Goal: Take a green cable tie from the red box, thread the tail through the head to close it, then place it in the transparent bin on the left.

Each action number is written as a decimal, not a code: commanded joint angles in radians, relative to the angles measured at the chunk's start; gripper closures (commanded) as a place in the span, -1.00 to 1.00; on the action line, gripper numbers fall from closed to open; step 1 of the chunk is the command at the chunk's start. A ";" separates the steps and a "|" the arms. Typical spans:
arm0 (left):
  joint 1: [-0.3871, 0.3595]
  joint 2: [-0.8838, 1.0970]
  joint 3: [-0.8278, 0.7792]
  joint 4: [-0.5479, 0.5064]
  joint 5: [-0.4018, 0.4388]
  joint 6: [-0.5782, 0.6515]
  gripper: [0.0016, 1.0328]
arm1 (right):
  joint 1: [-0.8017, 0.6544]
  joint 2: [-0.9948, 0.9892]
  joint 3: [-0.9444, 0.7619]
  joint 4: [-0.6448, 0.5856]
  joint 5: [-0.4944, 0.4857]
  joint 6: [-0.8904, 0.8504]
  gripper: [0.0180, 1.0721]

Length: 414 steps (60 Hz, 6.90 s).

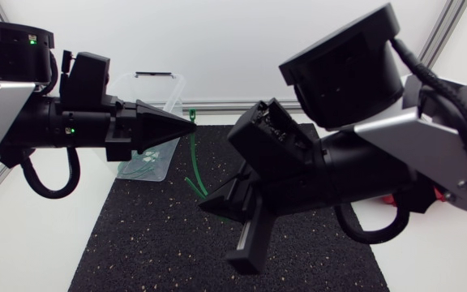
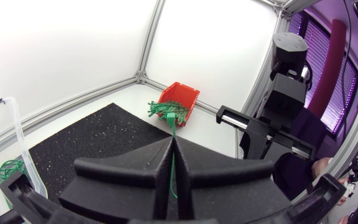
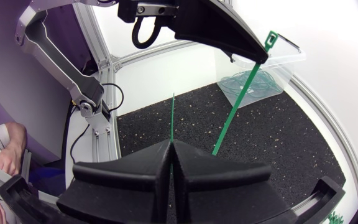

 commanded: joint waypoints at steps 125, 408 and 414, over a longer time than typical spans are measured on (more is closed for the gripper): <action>-0.031 -0.034 -0.178 0.154 0.018 -0.068 0.94 | -0.110 0.070 0.077 -0.065 -0.392 0.930 0.91; -0.154 -0.214 -0.369 0.496 0.007 -0.235 0.94 | -0.224 -0.033 -0.078 0.297 -0.613 1.332 0.91; -0.158 -0.215 -0.375 0.496 0.006 -0.235 0.94 | -0.227 -0.033 -0.078 0.298 -0.611 1.335 0.91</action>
